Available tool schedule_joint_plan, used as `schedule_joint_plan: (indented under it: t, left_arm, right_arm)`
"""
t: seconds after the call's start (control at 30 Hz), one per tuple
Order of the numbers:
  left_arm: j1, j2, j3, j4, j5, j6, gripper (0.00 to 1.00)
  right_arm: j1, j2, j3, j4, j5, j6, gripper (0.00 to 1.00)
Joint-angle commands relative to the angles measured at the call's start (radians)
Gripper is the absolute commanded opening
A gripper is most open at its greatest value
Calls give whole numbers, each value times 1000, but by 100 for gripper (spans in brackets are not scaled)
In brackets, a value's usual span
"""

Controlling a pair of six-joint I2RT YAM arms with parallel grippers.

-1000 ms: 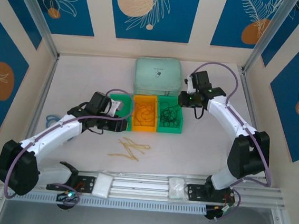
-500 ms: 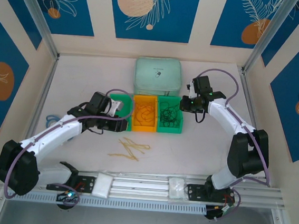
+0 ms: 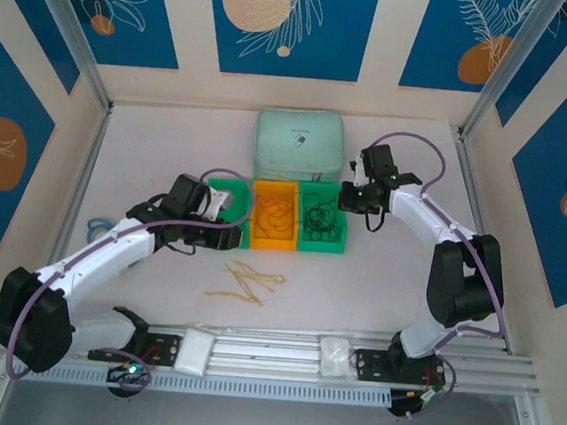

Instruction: Untangle the cables

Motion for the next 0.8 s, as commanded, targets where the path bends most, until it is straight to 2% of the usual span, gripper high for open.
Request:
schedule_joint_plan:
  t: [0.0, 0.47, 0.63, 0.77]
  left_arm:
    - [15, -18, 2, 1, 17, 11, 41]
    - [16, -36, -3, -16, 7, 17, 41]
    - [16, -73, -7, -56, -22, 30, 40]
    - [22, -82, -27, -82, -32, 17, 38]
  right_arm:
    - [30, 4, 12, 24, -23, -17, 4]
    - [76, 146, 107, 22, -38, -37, 4]
    - [161, -34, 5, 94, -51, -121, 13]
    - [243, -180, -54, 76, -54, -211, 19]
